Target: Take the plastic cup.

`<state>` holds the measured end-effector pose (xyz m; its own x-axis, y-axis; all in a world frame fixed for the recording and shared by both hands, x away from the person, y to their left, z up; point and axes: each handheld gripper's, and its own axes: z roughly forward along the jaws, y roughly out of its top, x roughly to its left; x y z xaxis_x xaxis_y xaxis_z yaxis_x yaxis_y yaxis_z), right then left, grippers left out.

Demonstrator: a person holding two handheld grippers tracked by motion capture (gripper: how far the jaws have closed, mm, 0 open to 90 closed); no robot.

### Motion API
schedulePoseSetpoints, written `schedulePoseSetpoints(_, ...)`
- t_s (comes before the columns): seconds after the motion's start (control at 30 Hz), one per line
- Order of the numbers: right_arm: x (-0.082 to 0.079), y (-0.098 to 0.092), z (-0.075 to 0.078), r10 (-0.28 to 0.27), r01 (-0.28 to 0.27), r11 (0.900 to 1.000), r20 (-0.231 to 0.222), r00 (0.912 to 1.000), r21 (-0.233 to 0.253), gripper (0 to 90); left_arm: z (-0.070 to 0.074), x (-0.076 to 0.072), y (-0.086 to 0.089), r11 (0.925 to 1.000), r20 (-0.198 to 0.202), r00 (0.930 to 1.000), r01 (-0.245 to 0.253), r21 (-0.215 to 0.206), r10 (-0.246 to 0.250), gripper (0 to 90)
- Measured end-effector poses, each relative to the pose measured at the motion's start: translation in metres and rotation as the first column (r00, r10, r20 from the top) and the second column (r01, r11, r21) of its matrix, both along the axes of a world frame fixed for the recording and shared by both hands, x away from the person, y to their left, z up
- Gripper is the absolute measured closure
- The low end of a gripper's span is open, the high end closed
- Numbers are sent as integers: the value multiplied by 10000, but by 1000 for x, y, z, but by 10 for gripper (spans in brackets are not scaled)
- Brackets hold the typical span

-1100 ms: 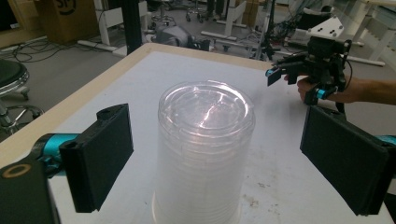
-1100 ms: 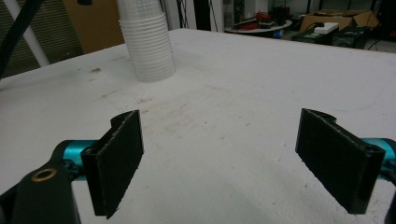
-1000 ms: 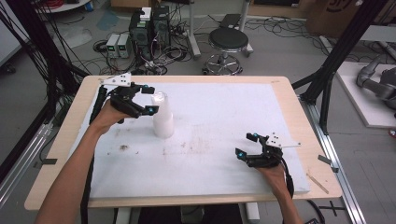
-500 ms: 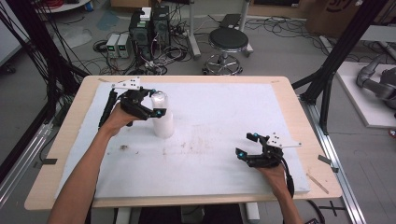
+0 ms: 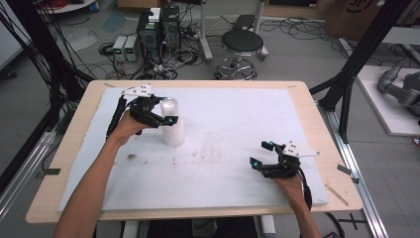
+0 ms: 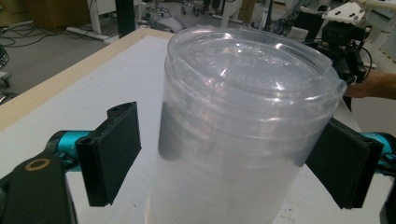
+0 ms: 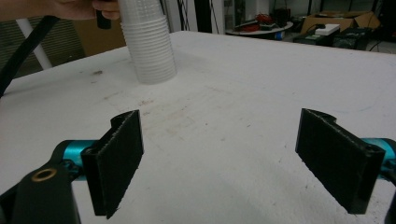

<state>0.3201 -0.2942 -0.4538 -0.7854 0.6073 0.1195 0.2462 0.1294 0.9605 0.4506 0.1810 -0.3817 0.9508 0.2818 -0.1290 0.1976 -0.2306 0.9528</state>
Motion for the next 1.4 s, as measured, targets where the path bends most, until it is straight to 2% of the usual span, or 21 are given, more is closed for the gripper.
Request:
schedulePoseSetpoints(0.17,0,0,0,1,-1,10000,-4,10000,3,147,0,0,2,10000,42,10000,58,47,-58,219)
schedulePoseSetpoints(0.63,0,0,0,-5,5,10000,5,10000,-17,147,-1,-1,3,9998,144,9998,144,118,-146,322)
schedulePoseSetpoints(1.4,0,1,0,-5,5,10000,-37,10000,-33,147,5,-4,5,10000,323,9995,10,90,-13,340)
